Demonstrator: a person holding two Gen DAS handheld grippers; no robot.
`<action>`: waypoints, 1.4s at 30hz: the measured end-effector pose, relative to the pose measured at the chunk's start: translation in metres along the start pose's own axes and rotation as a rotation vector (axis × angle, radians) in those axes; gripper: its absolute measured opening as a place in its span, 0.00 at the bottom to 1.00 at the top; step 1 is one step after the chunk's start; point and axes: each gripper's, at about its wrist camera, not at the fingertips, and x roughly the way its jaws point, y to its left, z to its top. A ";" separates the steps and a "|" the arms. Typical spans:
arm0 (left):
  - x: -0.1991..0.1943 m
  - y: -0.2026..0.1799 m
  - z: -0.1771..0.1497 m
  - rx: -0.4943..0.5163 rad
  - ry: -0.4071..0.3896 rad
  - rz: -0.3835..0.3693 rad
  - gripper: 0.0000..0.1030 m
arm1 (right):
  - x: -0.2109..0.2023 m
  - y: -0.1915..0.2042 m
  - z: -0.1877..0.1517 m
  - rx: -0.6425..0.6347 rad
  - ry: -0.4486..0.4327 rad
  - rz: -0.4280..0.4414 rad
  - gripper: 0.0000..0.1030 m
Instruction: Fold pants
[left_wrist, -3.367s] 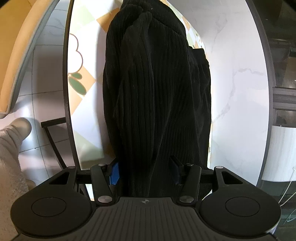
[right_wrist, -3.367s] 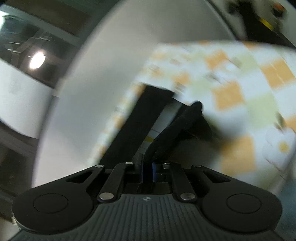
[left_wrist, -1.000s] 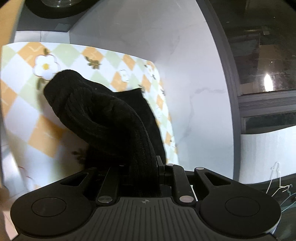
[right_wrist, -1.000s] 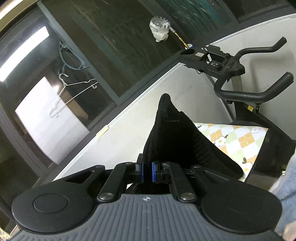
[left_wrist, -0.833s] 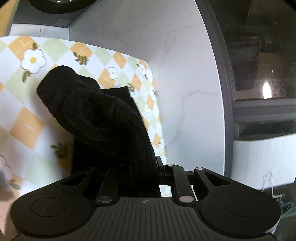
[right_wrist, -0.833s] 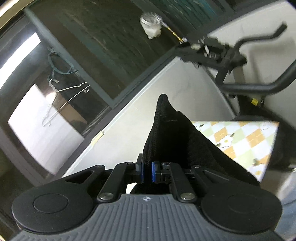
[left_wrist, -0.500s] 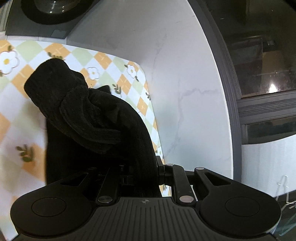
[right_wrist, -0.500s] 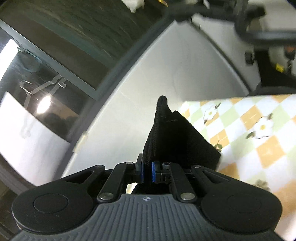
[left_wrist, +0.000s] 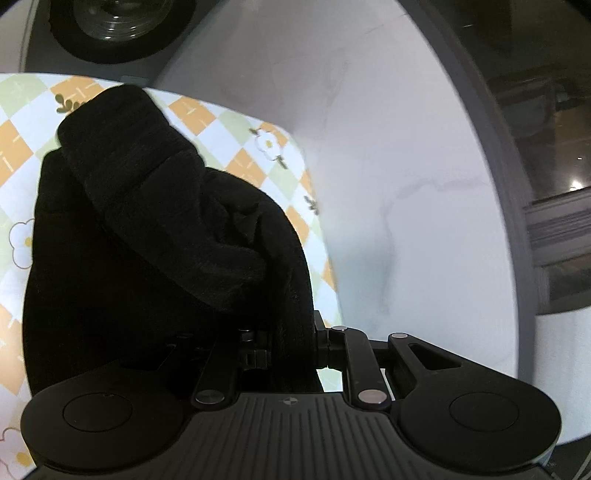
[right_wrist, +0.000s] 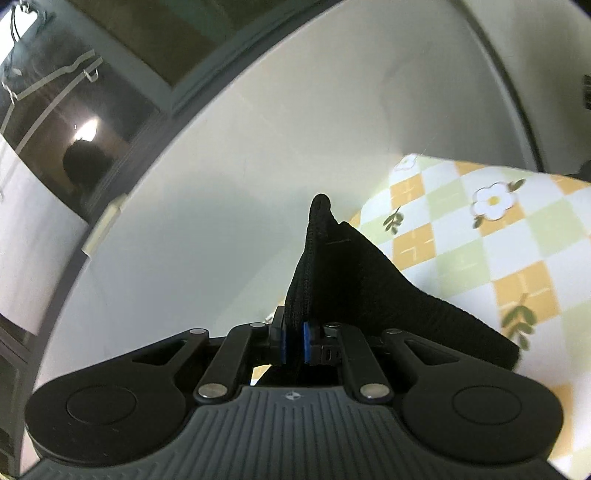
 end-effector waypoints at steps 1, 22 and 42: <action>0.004 0.003 -0.001 -0.001 0.002 0.015 0.17 | 0.009 -0.001 0.000 -0.001 0.013 -0.008 0.08; 0.081 -0.009 -0.017 -0.004 0.024 0.184 0.18 | 0.102 -0.007 -0.014 -0.006 0.066 -0.190 0.10; 0.066 -0.068 -0.088 0.354 0.268 -0.163 0.72 | -0.018 -0.021 0.017 -0.245 -0.066 -0.198 0.36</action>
